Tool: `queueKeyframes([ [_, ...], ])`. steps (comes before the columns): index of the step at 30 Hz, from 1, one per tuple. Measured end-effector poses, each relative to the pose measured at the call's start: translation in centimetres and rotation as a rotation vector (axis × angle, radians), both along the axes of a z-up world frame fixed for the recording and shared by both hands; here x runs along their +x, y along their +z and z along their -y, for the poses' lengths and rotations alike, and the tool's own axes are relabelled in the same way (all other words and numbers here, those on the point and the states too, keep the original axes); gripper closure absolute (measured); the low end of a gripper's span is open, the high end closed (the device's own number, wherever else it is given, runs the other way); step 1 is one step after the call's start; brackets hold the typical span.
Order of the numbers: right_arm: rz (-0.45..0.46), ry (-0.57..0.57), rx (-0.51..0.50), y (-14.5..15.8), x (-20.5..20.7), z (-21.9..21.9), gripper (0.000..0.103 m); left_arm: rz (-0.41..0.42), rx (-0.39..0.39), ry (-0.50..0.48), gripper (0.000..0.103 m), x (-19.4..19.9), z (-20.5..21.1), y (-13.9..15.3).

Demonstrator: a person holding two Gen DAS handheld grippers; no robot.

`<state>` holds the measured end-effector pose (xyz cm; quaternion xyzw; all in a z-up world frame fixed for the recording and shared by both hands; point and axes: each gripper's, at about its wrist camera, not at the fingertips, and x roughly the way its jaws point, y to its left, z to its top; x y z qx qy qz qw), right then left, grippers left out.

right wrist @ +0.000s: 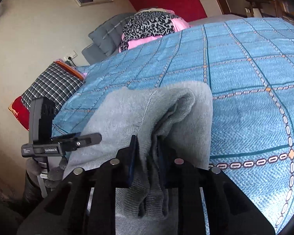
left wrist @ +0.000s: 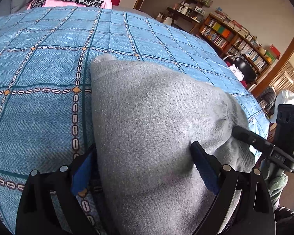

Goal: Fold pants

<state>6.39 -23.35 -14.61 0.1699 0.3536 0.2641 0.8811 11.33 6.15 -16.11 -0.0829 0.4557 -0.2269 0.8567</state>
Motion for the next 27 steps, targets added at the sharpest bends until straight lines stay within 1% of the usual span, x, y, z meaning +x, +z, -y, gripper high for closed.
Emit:
queueKeyframes([
  [2, 0.073, -0.017, 0.001, 2.3, -1.3, 0.6, 0.086, 0.031, 0.01, -0.004, 0.012, -0.9, 0.2, 0.8],
  [3, 0.107, -0.03, -0.018, 3.3, -2.1, 0.8, 0.086, 0.051, 0.019, -0.01, 0.012, -1.4, 0.4, 1.2],
  [5, 0.144, -0.054, -0.059, 4.2, -3.4, 1.2, 0.086, 0.096, 0.059, -0.029, 0.012, -2.7, 1.2, 1.8],
  [6, 0.139, -0.058, -0.073, 3.9, -3.8, 1.5, 0.086, 0.113, 0.085, -0.045, 0.012, -3.3, 1.8, 1.7],
  [7, 0.114, -0.068, -0.08, 3.1, -3.7, 1.7, 0.086, 0.12, 0.109, -0.062, 0.012, -3.8, 2.2, 1.5],
  [10, 0.002, -0.099, -0.091, -0.8, -2.7, 2.3, 0.085, 0.12, 0.184, -0.096, 0.011, -4.9, 3.5, -0.1],
  [11, -0.005, -0.106, -0.083, -1.8, -2.4, 2.6, 0.083, 0.12, 0.194, -0.099, 0.011, -5.0, 3.7, -0.5],
  [13, 0.003, -0.107, -0.03, -2.6, -2.3, 3.3, 0.08, 0.098, 0.168, -0.089, 0.011, -4.9, 3.1, -1.0],
  [15, 0.004, -0.112, -0.019, -2.5, -2.3, 3.5, 0.075, 0.081, 0.149, -0.077, 0.011, -5.1, 2.6, -0.8],
  [16, 0.016, -0.113, -0.037, -2.2, -2.5, 3.5, 0.069, 0.086, 0.156, -0.068, 0.011, -5.3, 2.5, -0.5],
  [17, 0.032, -0.12, -0.059, -1.9, -2.8, 3.4, 0.066, 0.099, 0.164, -0.059, 0.011, -5.8, 2.2, -0.2],
  [19, 0.072, -0.146, -0.088, -0.9, -3.5, 3.7, 0.065, 0.131, 0.172, -0.05, 0.011, -6.8, 1.9, 0.8],
  [22, 0.174, -0.203, -0.133, 1.1, -5.2, 3.9, 0.063, 0.165, 0.147, -0.062, 0.011, -8.2, 2.0, 2.2],
  [23, 0.204, -0.197, -0.128, 1.7, -5.7, 3.8, 0.058, 0.172, 0.145, -0.072, 0.011, -8.8, 2.2, 2.3],
  [25, 0.247, -0.138, -0.11, 2.3, -6.7, 2.8, 0.055, 0.177, 0.148, -0.103, 0.011, -9.6, 3.1, 2.2],
  [27, 0.277, -0.063, -0.158, 2.2, -7.4, 1.0, 0.054, 0.173, 0.165, -0.135, 0.011, -10.2, 4.4, 1.7],
])
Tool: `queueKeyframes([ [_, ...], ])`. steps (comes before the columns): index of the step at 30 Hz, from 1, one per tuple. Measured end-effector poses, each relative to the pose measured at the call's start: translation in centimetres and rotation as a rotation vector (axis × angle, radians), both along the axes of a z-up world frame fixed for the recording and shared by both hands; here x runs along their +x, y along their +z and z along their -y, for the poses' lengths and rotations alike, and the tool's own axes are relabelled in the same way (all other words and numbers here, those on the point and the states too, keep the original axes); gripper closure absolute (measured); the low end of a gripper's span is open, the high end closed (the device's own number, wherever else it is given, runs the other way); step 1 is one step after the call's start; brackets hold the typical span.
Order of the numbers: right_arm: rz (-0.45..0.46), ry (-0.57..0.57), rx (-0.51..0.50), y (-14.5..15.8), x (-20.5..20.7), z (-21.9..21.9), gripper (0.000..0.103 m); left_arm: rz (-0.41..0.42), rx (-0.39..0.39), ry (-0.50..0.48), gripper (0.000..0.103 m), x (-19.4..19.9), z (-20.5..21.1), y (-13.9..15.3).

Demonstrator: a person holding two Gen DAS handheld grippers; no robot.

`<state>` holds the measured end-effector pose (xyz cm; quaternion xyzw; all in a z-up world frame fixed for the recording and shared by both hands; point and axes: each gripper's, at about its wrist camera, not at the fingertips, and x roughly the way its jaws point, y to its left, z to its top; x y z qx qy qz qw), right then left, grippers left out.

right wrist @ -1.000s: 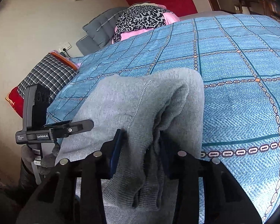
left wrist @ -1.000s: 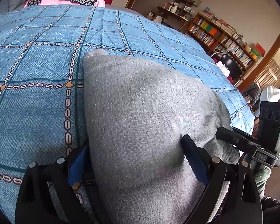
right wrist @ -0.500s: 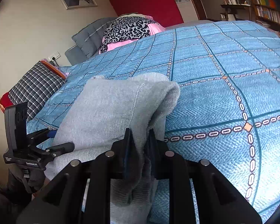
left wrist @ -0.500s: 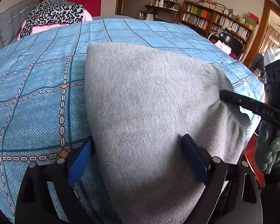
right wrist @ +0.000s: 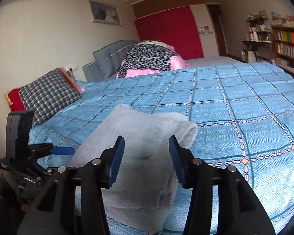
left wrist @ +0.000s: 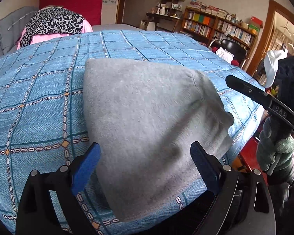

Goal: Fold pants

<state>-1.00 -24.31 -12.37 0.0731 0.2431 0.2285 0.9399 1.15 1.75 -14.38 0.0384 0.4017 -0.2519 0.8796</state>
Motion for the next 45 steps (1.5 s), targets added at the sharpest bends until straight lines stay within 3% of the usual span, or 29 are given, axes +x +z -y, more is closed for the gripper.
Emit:
queueKeyframes([
  [3, -0.009, 0.049, -0.124, -1.4, -0.4, -2.6, 0.054, -0.008, 0.076, 0.003, 0.011, 0.1, 1.4, -1.8],
  [6, -0.059, 0.075, -0.218, -3.9, -0.5, -3.7, 0.054, 0.041, 0.145, 0.009, 0.011, -0.3, 2.2, -3.1],
  [8, -0.015, 0.086, -0.278, -5.3, -1.4, -4.0, 0.054, 0.073, 0.175, -0.003, 0.011, -0.7, 2.7, -3.4],
  [11, 0.026, 0.079, -0.318, -6.3, -2.1, -4.3, 0.053, 0.081, 0.186, -0.017, 0.011, -0.6, 2.6, -3.7],
  [13, 0.037, 0.075, -0.325, -6.6, -2.2, -4.4, 0.053, 0.064, 0.153, -0.024, 0.011, -0.2, 2.1, -3.1],
  [17, 0.032, 0.07, -0.299, -6.7, -2.2, -4.3, 0.053, 0.074, 0.073, 0.034, 0.011, 1.1, 0.2, -0.6],
  [22, 0.021, 0.076, -0.239, -6.5, -2.3, -3.8, 0.048, 0.103, 0.064, 0.079, 0.011, 2.8, -0.4, 0.9],
  [27, 0.001, 0.095, -0.104, -4.9, -1.7, -2.4, 0.034, 0.03, 0.05, 0.112, 0.011, 4.6, -0.8, -0.5],
  [29, 0.008, 0.07, -0.047, -4.0, -1.4, -1.5, 0.024, -0.008, 0.018, 0.132, 0.011, 5.4, -1.6, -0.9],
  [31, 0.004, 0.042, 0.025, -3.2, -0.6, -0.2, 0.023, -0.044, -0.028, 0.143, 0.011, 6.2, -2.4, -1.2],
  [33, -0.042, 0.004, 0.089, -3.2, 0.9, 1.1, 0.022, -0.068, -0.065, 0.151, 0.011, 6.9, -3.0, -1.2],
  [38, -0.263, -0.038, 0.236, -5.7, 5.9, 3.5, 0.022, -0.106, -0.108, 0.135, 0.011, 8.6, -3.4, -1.4],
  [40, -0.315, -0.02, 0.247, -6.6, 7.2, 3.5, 0.022, -0.126, -0.124, 0.125, 0.011, 9.1, -3.4, -1.7],
  [45, -0.345, 0.038, 0.202, -6.8, 8.6, 2.3, 0.022, -0.186, -0.178, 0.07, 0.011, 10.4, -3.5, -2.4],
])
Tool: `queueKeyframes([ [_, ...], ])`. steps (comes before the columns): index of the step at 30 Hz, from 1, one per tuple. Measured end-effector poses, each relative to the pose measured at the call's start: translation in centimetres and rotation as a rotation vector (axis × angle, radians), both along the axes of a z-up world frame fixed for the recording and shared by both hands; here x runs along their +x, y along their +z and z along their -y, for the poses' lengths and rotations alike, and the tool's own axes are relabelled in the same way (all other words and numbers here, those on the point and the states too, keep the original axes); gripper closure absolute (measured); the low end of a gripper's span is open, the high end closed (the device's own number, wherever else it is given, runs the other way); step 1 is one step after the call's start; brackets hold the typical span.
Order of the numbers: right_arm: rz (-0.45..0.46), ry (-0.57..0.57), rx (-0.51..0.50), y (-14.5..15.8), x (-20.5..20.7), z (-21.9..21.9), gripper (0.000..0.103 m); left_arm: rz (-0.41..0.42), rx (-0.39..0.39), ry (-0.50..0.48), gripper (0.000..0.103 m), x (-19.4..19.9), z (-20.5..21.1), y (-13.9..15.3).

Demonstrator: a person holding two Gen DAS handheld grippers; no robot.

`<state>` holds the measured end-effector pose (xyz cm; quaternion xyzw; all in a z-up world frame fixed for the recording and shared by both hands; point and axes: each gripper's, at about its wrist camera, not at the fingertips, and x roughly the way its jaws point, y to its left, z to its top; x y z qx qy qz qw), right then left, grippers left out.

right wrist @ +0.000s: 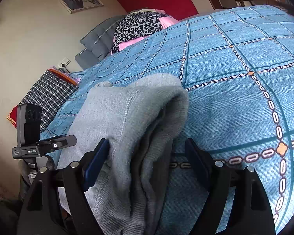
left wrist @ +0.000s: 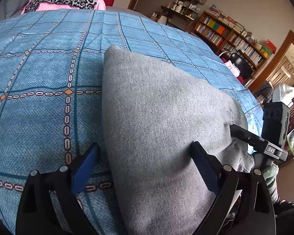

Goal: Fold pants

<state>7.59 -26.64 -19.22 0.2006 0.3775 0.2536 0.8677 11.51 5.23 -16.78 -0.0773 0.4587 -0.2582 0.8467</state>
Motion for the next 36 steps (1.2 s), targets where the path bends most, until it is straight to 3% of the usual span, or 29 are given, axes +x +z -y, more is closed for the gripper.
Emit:
queueKeyframes([
  [7, 0.003, 0.109, -0.025, 0.0, 1.0, -1.7, 0.024, -0.036, -0.074, -0.075, 0.009, 1.1, 0.3, -0.6],
  [9, 0.007, 0.122, -0.026, -0.1, 1.2, -1.9, 0.029, -0.033, -0.074, -0.087, 0.01, 1.1, 0.6, -0.5],
  [14, 0.012, 0.131, 0.004, 0.0, 1.4, -1.7, 0.049, -0.016, -0.086, -0.103, 0.029, 0.7, 0.8, -0.3],
  [22, 0.068, 0.125, 0.022, 1.8, 0.2, -1.3, 0.058, 0.045, -0.076, -0.088, 0.063, 0.1, 0.2, 1.8],
  [25, 0.106, 0.112, 0.023, 2.9, -0.2, -0.8, 0.059, 0.074, -0.09, -0.098, 0.071, -0.1, 0.4, 3.2],
  [36, 0.216, -0.015, 0.017, 6.4, -0.3, 4.4, 0.059, 0.174, -0.071, -0.184, 0.073, 2.7, 7.4, 7.1],
])
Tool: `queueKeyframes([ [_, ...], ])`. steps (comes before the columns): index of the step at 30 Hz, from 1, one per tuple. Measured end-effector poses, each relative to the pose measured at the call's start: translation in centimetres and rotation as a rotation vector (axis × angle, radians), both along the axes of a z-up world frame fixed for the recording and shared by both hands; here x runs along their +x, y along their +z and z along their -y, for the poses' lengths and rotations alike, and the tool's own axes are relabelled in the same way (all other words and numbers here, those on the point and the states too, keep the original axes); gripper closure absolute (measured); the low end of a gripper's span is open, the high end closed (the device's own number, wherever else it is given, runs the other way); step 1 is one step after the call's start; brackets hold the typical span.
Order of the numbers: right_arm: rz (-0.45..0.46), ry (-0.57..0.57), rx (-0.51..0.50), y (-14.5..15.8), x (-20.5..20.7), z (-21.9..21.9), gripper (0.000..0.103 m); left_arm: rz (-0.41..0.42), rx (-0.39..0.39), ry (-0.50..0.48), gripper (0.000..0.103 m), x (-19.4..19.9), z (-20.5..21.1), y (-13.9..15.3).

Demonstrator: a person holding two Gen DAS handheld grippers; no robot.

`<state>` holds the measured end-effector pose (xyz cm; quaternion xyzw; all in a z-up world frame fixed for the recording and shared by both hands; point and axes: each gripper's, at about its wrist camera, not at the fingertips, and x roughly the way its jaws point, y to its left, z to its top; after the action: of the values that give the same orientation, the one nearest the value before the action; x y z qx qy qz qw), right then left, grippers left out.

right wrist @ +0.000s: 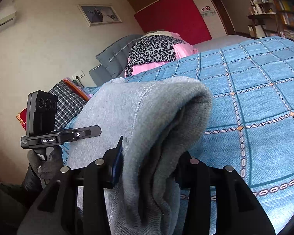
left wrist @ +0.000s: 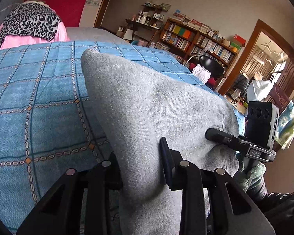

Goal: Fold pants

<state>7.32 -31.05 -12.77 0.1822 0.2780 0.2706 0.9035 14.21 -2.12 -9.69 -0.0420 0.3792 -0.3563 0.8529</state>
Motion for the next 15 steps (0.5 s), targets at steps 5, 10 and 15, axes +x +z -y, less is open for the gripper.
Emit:
queueKeyframes([
  [5, 0.03, -0.101, -0.011, 1.0, 0.9, 4.5, 0.059, 0.024, 0.026, -0.06, 0.073, 3.0, 5.8, 1.2],
  [10, 0.036, -0.201, -0.029, 1.8, 3.4, 9.8, 0.059, 0.051, 0.031, -0.115, 0.073, 6.6, 12.0, 2.3],
  [15, 0.032, -0.299, -0.054, 2.5, 6.4, 15.0, 0.059, 0.042, 0.015, -0.153, 0.073, 11.0, 17.7, 2.5],
])
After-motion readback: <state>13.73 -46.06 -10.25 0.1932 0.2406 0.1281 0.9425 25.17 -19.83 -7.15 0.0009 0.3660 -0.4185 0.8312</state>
